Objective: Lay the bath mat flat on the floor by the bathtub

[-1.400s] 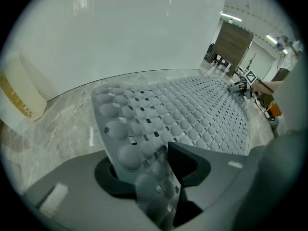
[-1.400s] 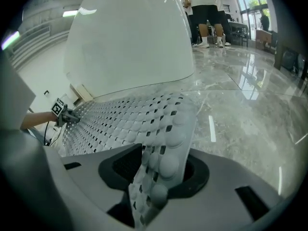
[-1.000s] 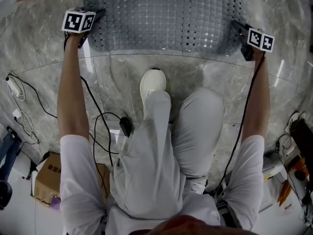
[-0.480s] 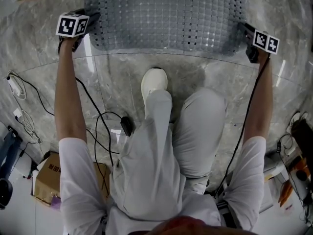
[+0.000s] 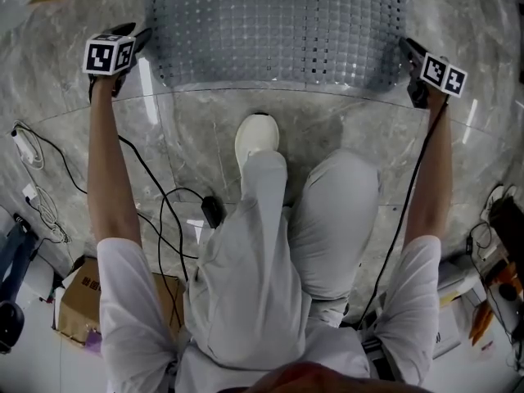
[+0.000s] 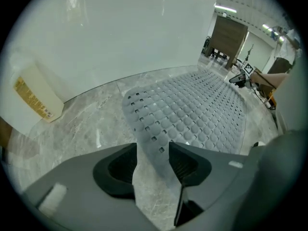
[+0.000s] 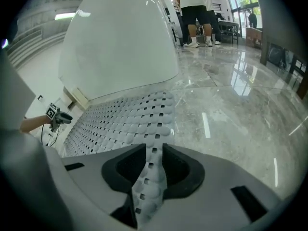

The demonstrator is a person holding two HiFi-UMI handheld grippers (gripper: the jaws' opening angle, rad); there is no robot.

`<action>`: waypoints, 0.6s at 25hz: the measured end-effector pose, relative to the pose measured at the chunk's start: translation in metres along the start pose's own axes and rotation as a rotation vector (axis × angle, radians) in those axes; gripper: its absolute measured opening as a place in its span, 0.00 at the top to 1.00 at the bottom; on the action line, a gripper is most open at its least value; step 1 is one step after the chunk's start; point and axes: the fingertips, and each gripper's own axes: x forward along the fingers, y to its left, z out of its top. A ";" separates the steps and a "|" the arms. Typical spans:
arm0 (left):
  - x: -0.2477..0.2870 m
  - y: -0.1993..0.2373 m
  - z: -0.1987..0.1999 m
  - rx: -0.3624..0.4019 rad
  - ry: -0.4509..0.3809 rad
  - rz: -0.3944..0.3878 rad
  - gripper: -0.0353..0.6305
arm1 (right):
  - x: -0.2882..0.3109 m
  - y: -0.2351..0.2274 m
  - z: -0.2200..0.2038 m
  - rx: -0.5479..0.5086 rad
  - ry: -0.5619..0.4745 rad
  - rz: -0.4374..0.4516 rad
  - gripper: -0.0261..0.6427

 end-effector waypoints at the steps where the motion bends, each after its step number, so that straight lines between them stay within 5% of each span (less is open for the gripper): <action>1: -0.002 -0.003 0.006 -0.018 -0.028 0.008 0.64 | 0.000 0.005 0.002 0.001 -0.020 -0.011 0.80; 9: -0.038 -0.051 0.050 -0.160 -0.208 0.102 0.65 | -0.022 0.064 0.012 0.070 -0.192 -0.105 0.83; 15: -0.124 -0.141 0.065 -0.154 -0.240 0.030 0.70 | -0.107 0.153 -0.007 0.155 -0.190 -0.086 0.88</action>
